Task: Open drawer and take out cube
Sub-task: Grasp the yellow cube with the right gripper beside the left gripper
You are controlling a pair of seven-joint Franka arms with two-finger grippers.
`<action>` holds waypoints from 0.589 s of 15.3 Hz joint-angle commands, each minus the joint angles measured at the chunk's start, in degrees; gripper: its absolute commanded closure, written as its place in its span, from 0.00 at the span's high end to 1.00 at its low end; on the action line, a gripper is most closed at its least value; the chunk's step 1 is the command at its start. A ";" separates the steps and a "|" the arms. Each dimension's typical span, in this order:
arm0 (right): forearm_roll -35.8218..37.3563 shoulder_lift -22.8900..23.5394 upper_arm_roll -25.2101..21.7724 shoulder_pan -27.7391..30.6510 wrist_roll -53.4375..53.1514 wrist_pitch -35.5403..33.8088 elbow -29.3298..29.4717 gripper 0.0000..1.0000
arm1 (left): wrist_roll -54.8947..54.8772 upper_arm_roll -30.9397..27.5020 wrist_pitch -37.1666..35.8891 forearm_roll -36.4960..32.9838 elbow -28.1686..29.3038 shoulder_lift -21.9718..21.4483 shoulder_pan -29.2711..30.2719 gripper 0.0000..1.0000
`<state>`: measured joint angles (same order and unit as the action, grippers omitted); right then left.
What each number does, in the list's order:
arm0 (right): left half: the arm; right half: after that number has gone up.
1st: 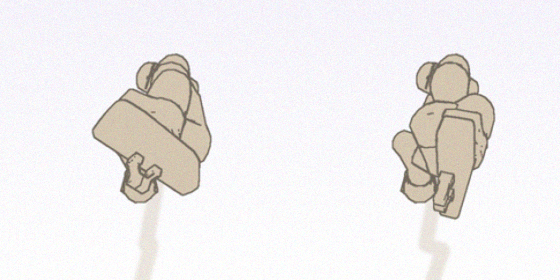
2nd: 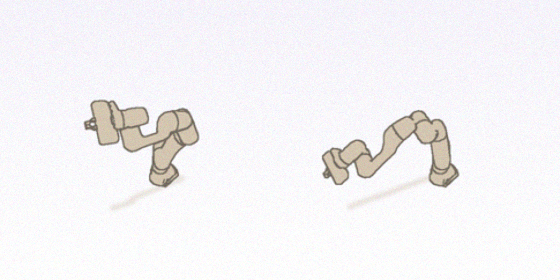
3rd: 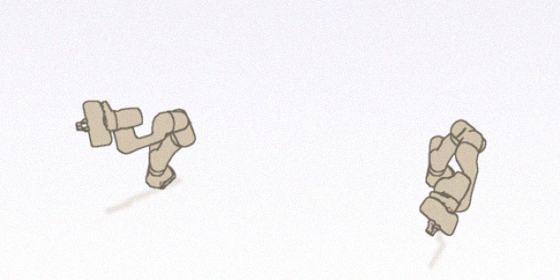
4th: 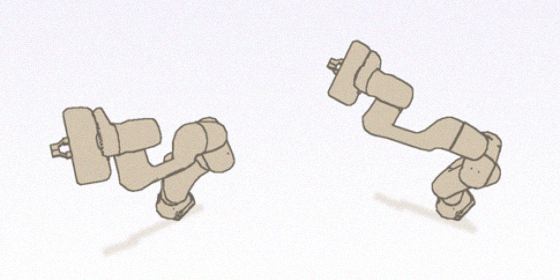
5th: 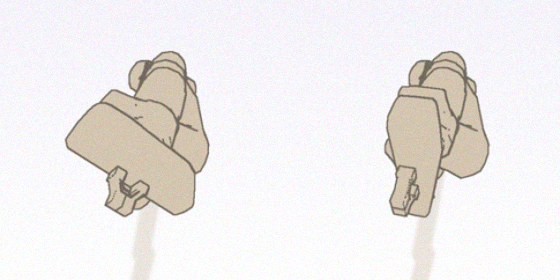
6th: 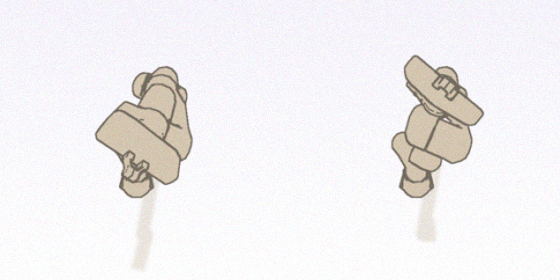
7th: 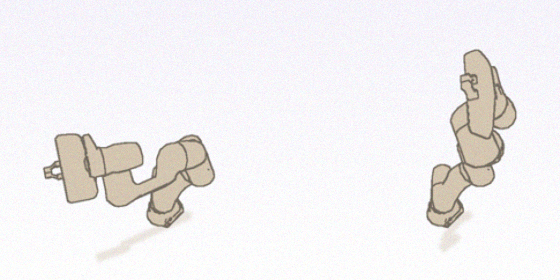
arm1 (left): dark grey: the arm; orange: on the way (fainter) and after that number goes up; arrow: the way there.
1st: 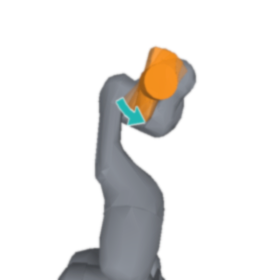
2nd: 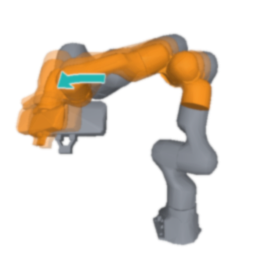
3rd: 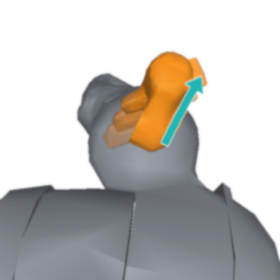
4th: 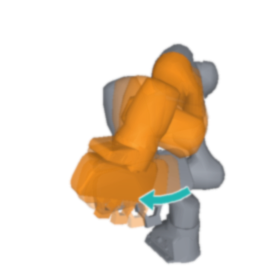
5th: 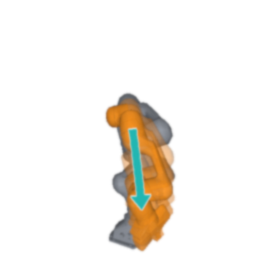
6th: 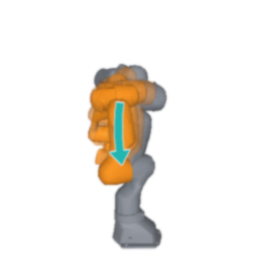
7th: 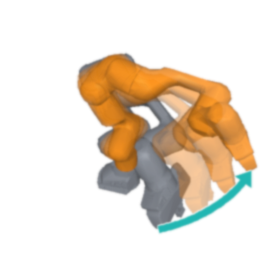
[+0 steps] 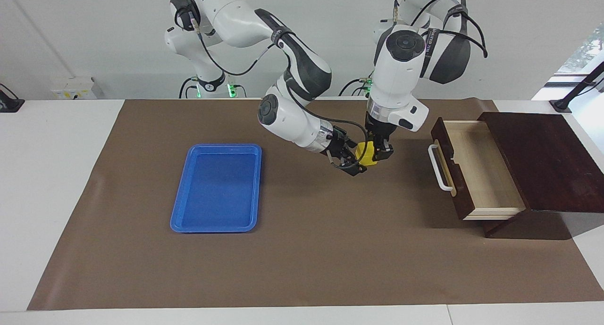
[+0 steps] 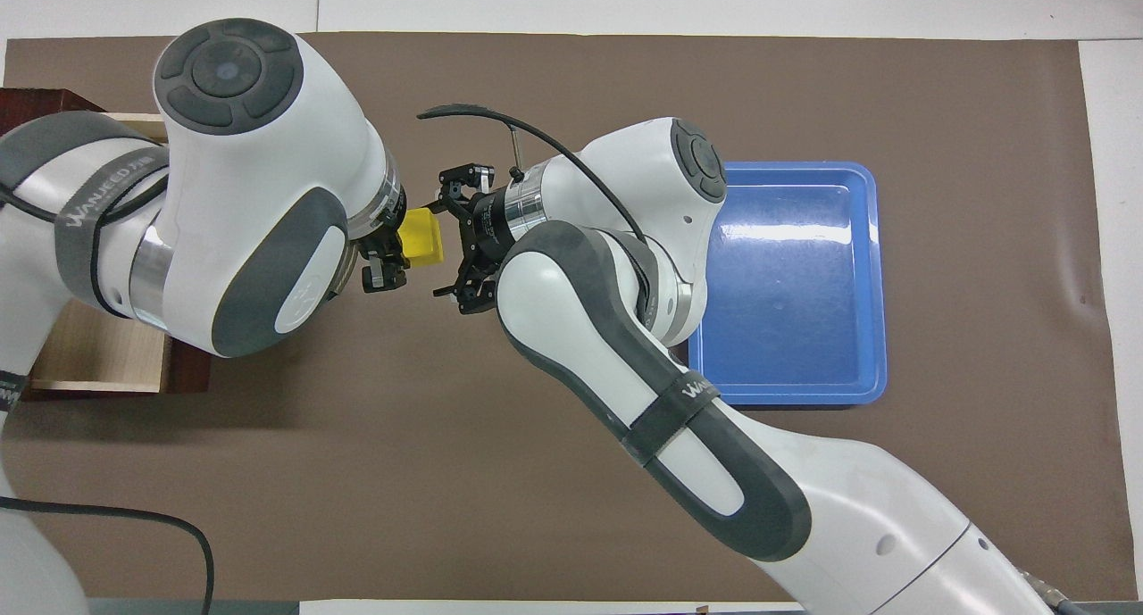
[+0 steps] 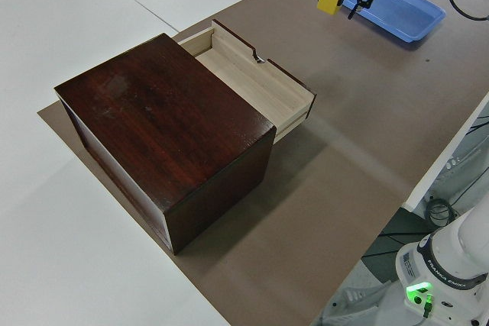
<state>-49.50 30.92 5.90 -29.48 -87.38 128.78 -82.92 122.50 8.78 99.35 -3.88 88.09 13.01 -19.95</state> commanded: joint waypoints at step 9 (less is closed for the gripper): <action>1.43 -0.33 -0.10 -1.37 -4.64 -0.36 1.18 1.00 | 1.08 -0.52 0.76 -0.69 -0.29 0.35 -0.79 0.00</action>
<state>-49.42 30.89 5.86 -30.74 -90.22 128.97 -82.42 122.55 8.81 99.36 -3.88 88.11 13.01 -19.96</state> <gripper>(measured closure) 0.000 0.454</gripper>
